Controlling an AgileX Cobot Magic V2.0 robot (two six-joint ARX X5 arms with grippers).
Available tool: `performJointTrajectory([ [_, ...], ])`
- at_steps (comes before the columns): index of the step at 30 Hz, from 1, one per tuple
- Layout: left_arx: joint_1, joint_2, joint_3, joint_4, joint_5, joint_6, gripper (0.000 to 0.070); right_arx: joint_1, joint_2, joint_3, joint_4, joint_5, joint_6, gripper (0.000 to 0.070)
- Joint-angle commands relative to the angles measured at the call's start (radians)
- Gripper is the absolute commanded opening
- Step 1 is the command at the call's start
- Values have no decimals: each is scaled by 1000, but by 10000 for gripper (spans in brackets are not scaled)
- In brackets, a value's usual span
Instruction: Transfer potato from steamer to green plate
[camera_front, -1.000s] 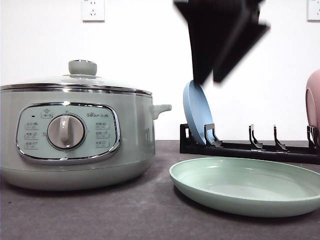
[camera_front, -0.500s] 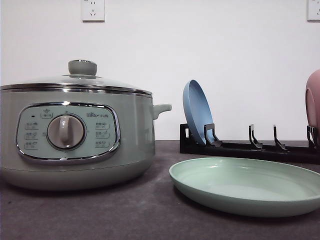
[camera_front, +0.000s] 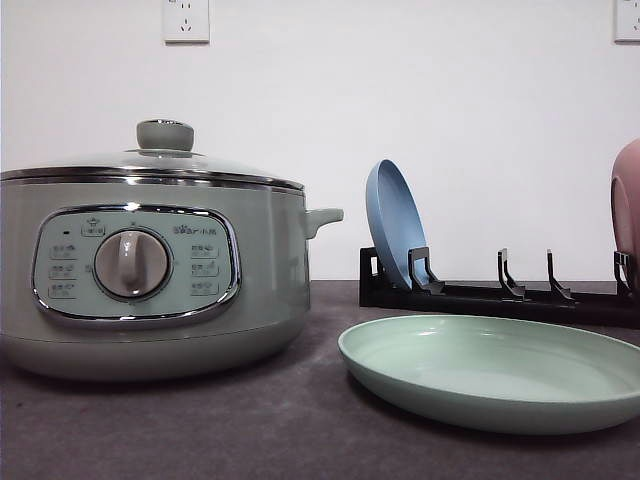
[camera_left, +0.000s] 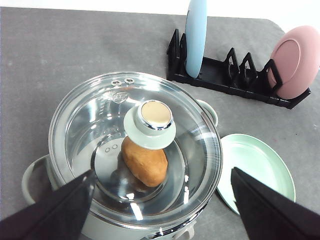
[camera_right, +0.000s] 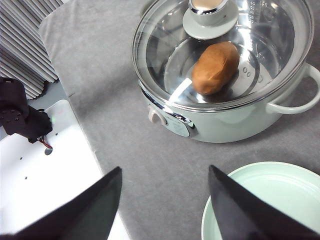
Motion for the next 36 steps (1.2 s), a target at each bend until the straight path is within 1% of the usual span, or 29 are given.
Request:
performJointTrajectory([
  [1,-3,7,26,7,5,-12,549,7,12,16,7,-2,1,341],
  [5,-6,35,56,-6,5,-21,542,7,12,16,7,-2,1,341],
  [8,-24,97,130,-50,2,-20,542,7,12,16,7,-2,1,341],
  [10,-43,150,202,-89,-15,-15,542,7,12,16,6,-2,1,341],
  [18,-154,419,516,-294,-136,32,543,7,12,16,5,-1,1,341],
  [22,-219,543,617,-348,-216,44,543,7,12,16,4,-1,1,341],
  [25,-261,620,660,-353,-276,44,543,7,12,16,1,-1,1,341],
  [30,-310,721,680,-355,-327,49,543,7,12,16,-7,0,1,341],
  [36,-335,819,680,-358,-369,51,543,7,12,16,-13,2,0,341],
])
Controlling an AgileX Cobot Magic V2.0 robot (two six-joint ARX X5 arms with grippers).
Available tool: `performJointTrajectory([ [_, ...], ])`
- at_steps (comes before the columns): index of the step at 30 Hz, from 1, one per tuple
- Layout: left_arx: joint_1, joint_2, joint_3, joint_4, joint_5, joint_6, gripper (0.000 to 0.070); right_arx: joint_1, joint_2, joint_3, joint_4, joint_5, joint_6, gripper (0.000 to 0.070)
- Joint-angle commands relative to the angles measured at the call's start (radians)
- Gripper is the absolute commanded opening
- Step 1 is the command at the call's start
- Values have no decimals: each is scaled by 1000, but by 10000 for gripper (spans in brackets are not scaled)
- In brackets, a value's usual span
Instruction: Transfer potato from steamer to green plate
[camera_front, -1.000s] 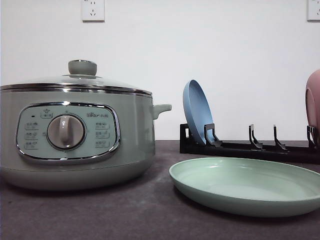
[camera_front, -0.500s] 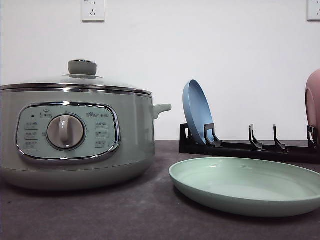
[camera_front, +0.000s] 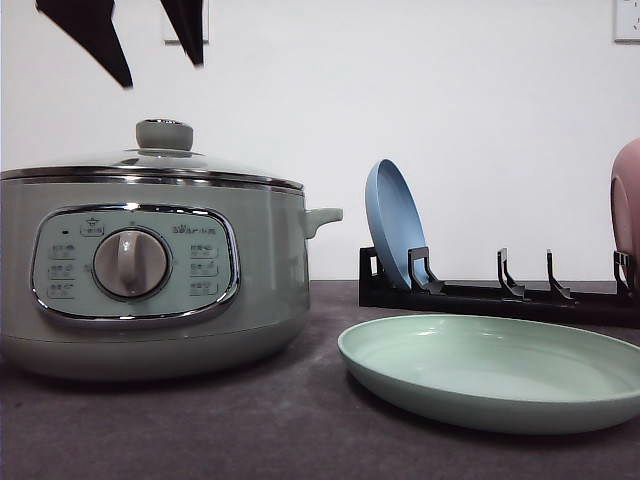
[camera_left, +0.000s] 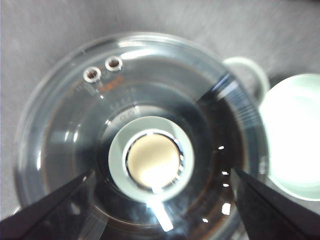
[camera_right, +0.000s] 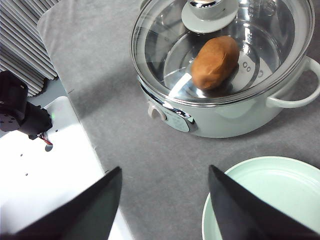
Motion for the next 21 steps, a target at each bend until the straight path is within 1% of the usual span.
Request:
performJointTrajectory([
  [1,-9,35,31,2,-13,10,543,7,12,16,3,1,0,341],
  [7,-11,99,31,2,-16,13,543,7,12,16,2,1,0,341],
  [21,-11,150,31,-5,-16,16,543,7,12,16,2,11,-7,341],
])
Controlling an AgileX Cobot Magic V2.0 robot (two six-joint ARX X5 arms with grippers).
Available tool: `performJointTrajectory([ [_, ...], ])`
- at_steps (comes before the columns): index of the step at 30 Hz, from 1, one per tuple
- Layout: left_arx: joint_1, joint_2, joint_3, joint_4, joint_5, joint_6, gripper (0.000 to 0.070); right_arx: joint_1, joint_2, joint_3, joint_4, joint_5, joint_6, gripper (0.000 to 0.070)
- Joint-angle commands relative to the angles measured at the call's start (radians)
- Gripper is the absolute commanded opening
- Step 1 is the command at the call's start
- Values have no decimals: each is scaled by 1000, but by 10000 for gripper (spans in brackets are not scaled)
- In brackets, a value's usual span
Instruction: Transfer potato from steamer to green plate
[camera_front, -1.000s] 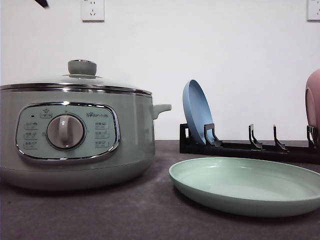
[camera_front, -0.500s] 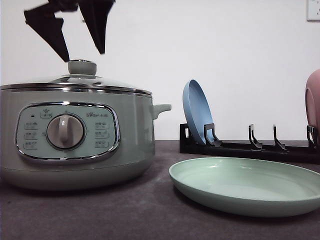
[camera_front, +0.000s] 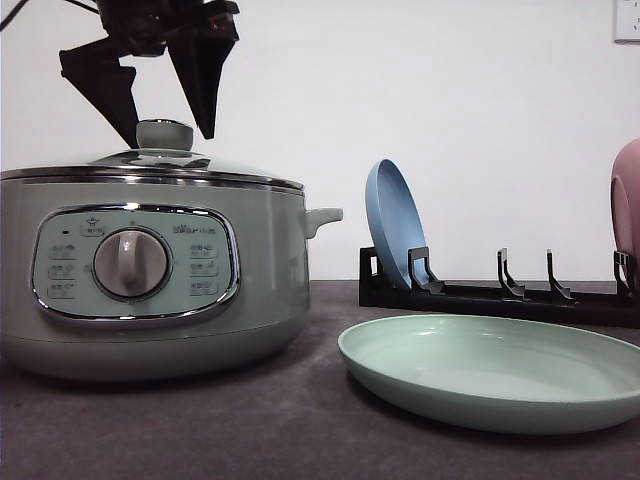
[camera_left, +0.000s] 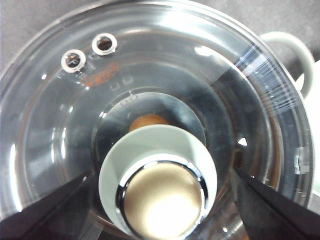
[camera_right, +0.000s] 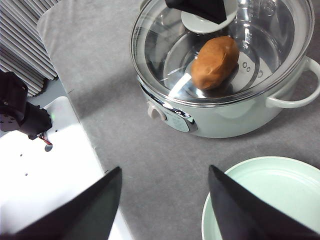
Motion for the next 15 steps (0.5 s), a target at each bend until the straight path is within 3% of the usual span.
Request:
performJointTrajectory([
  [1,-6,25,31,0,-3,12,543,7,12,16,1,13,-7,341],
  [4,-6,26,31,0,-4,12,528,7,12,16,-5,29,-8,341],
  [13,-6,26,31,-33,-8,12,305,7,12,16,-5,40,-14,341],
  [15,-6,26,31,-39,-8,12,299,7,12,16,-5,40,-14,341],
])
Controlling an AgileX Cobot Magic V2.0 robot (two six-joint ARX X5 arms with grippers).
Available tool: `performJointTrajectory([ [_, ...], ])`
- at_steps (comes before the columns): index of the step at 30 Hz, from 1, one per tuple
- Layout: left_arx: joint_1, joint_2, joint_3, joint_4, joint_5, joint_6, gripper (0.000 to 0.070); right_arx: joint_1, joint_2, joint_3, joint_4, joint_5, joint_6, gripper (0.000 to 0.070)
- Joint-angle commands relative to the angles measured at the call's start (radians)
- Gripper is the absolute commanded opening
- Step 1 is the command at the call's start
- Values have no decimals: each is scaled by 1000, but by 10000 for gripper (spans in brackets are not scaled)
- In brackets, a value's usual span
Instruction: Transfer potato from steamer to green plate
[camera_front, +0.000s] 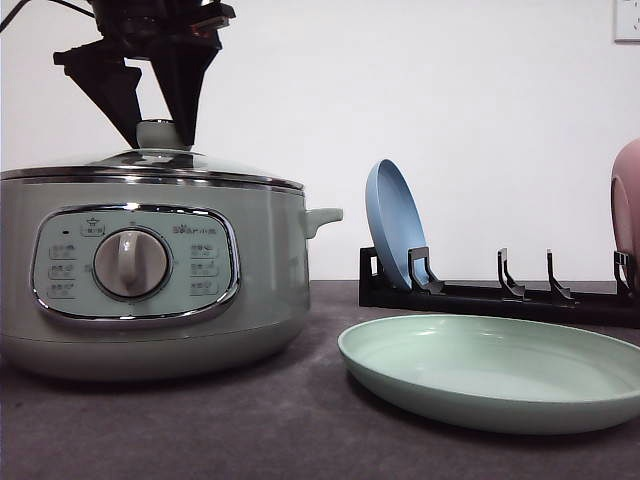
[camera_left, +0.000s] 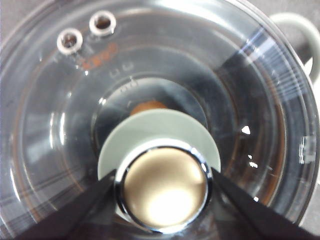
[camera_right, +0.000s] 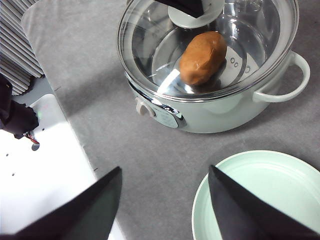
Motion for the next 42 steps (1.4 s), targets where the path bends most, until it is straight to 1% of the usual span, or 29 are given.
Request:
performJointTrajectory([
  [1,-6,23,30,-2,-5,13,299,7,12,16,6,1,-11,341],
  [4,-6,23,30,-8,-5,12,291,7,12,16,6,1,-11,341],
  [5,-6,23,30,-8,-5,12,258,7,12,16,6,1,-11,341],
  [6,-6,23,30,-9,-5,13,211,7,12,16,6,1,-11,341],
  [8,-6,23,30,-12,-5,13,93,7,12,16,6,1,-11,341],
  [10,-6,23,30,-16,-5,13,0,7,12,16,6,1,-11,341],
  [18,-6,18,31,-33,-5,28,0,3,12,16,7,1,-11,341],
  [28,17,-81,31,25,-5,27,0,3,12,16,7,1,-11,341],
  [34,65,-172,31,26,-9,27,0,3,12,16,8,0,-11,341],
  [38,110,-239,31,22,-46,27,0,3,12,16,8,0,-11,341],
  [42,163,-293,31,13,-52,28,0,3,12,16,8,0,-11,341],
])
